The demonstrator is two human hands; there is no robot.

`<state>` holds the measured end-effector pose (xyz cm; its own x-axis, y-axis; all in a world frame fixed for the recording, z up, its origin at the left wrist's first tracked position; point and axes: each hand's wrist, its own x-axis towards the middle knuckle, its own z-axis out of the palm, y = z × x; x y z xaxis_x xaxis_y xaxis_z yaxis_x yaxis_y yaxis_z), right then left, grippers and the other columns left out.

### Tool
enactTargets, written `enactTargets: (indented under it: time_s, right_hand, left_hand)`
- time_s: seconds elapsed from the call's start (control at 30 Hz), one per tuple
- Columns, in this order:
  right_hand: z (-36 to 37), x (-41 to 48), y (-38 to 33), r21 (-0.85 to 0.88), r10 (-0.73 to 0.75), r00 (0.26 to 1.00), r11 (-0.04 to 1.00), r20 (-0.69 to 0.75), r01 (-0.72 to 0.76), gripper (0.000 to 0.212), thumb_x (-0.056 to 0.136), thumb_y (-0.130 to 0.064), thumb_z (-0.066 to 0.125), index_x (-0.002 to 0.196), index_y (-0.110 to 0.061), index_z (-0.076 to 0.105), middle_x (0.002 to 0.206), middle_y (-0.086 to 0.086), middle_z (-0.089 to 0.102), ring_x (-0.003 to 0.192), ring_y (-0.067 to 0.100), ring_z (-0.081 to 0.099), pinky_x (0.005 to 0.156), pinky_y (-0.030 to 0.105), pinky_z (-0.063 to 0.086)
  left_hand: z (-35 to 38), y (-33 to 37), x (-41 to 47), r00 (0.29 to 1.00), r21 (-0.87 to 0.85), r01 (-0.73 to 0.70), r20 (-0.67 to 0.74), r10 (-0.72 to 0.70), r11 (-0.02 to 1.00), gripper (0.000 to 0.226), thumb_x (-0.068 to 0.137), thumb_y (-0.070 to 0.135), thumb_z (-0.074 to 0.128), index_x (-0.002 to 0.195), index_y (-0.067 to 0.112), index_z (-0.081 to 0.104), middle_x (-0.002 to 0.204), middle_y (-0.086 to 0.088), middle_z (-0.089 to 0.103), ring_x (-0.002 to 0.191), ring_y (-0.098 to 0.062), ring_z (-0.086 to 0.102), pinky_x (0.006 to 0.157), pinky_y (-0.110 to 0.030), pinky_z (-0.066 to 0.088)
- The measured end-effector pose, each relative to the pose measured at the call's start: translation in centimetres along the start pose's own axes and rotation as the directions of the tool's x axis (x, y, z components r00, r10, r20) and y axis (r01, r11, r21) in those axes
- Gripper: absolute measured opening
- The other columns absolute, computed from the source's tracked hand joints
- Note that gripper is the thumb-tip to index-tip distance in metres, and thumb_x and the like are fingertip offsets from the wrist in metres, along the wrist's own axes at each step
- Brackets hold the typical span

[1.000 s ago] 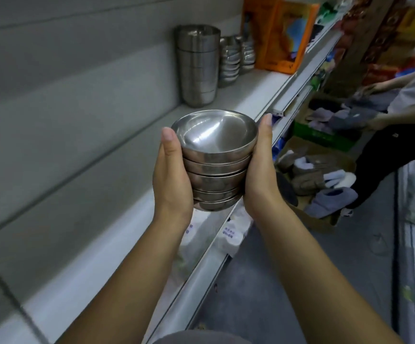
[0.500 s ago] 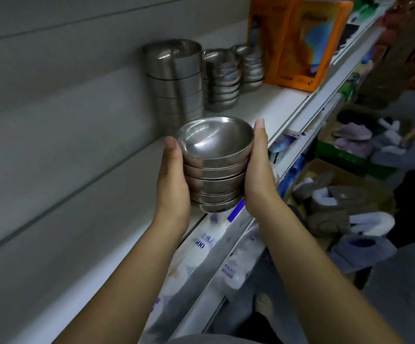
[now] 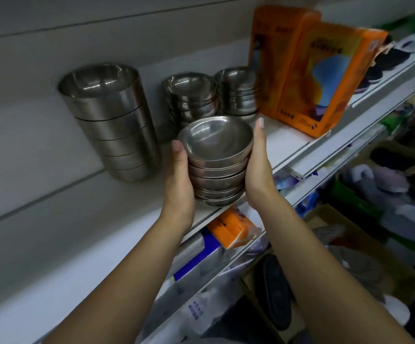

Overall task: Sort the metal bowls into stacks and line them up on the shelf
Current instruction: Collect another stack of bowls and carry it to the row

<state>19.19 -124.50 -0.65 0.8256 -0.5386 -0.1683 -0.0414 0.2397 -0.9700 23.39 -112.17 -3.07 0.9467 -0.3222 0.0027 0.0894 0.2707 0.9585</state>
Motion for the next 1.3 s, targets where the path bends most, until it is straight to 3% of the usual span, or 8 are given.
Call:
enactTargets:
  time_s: [0.17,0.53,0.67,0.77,0.9,1.03,1.17,1.3]
  right_hand:
    - [-3.3,4.6,-0.8,-0.020,0.016,0.999,1.000,0.029,-0.015,0.052,0.098,-0.071,0.026,0.103,-0.039,0.065,0.080,-0.024,0.069,0.093,0.002,0.064,0.087,0.027,0.050]
    - [-7.7,11.6,-1.3,0.098,-0.028,0.999,0.995,0.023,0.026,0.048,0.099,-0.069,0.030,0.089,-0.040,0.066,0.084,-0.022,0.073,0.102,0.009,0.066,0.109,0.040,0.047]
    - [-8.6,12.7,-1.9,0.094,-0.101,0.994,0.990,-0.032,0.104,0.050,0.099,-0.069,0.028,0.102,-0.039,0.068,0.093,-0.025,0.074,0.111,0.009,0.064,0.112,0.042,0.045]
    - [-9.6,12.8,-1.8,0.088,-0.117,0.991,0.989,-0.060,0.123,0.070,0.097,-0.073,0.024,0.137,-0.028,0.059,0.127,-0.011,0.067,0.123,0.011,0.058,0.114,0.045,0.043]
    - [-11.3,11.0,0.5,0.025,-0.175,0.984,0.984,-0.032,0.176,0.077,0.090,-0.077,0.032,0.147,-0.029,0.048,0.144,-0.005,0.057,0.132,0.012,0.053,0.112,0.045,0.044]
    - [-11.6,9.2,2.7,-0.048,-0.280,0.957,0.958,0.075,0.284,0.051,0.100,-0.056,0.044,0.143,-0.031,0.050,0.135,-0.017,0.060,0.124,-0.004,0.055,0.097,0.017,0.048]
    - [-12.2,10.0,2.6,-0.065,-0.303,0.945,0.948,0.120,0.312,0.052,0.097,-0.053,0.056,0.144,-0.031,0.050,0.135,-0.015,0.062,0.125,0.001,0.058,0.105,0.032,0.051]
    - [-13.5,11.5,1.6,-0.114,-0.318,0.941,0.937,0.114,0.330,0.056,0.093,-0.057,0.059,0.143,-0.033,0.051,0.133,-0.019,0.062,0.123,-0.002,0.057,0.106,0.035,0.051]
  left_hand:
    - [3.8,-2.6,3.1,0.999,-0.031,-0.031,-0.017,0.030,0.999,0.098,0.072,0.091,0.048,0.149,0.031,0.048,0.148,0.008,0.056,0.137,-0.009,0.052,0.116,-0.039,0.039]
    - [9.7,-5.1,7.8,0.983,0.049,-0.105,-0.146,0.111,0.993,0.090,0.075,0.085,0.047,0.146,0.030,0.051,0.146,0.012,0.056,0.136,-0.005,0.051,0.120,-0.041,0.035]
    - [11.1,-5.3,8.3,0.979,0.146,-0.155,-0.107,0.172,0.977,0.061,0.081,0.075,0.043,0.131,0.043,0.054,0.131,0.027,0.060,0.125,0.009,0.054,0.108,-0.022,0.041]
    - [10.5,-4.9,8.0,0.973,0.227,-0.224,0.003,0.229,0.948,0.068,0.087,0.064,0.047,0.147,0.030,0.044,0.140,0.025,0.053,0.130,0.012,0.049,0.102,-0.010,0.040]
    - [8.0,-5.7,6.7,0.955,0.348,-0.269,0.219,0.201,0.898,0.092,0.083,0.043,0.076,0.159,0.025,0.026,0.155,0.009,0.047,0.142,-0.008,0.045,0.118,-0.037,0.038]
    - [7.3,-7.0,6.5,0.968,0.413,-0.227,0.195,0.158,0.882,0.100,0.076,0.024,0.089,0.157,0.029,0.031,0.149,0.009,0.055,0.137,-0.010,0.052,0.117,-0.046,0.040]
    - [8.5,-7.3,7.0,0.969,0.420,-0.237,0.163,0.184,0.876,0.099,0.074,0.013,0.090,0.155,0.025,0.034,0.142,0.012,0.059,0.131,-0.005,0.057,0.114,-0.038,0.045]
    - [9.9,-8.0,8.6,0.964,0.456,-0.264,0.154,0.217,0.850,0.102,0.068,0.032,0.093,0.153,0.025,0.036,0.143,0.008,0.060,0.131,-0.010,0.057,0.112,-0.044,0.046]
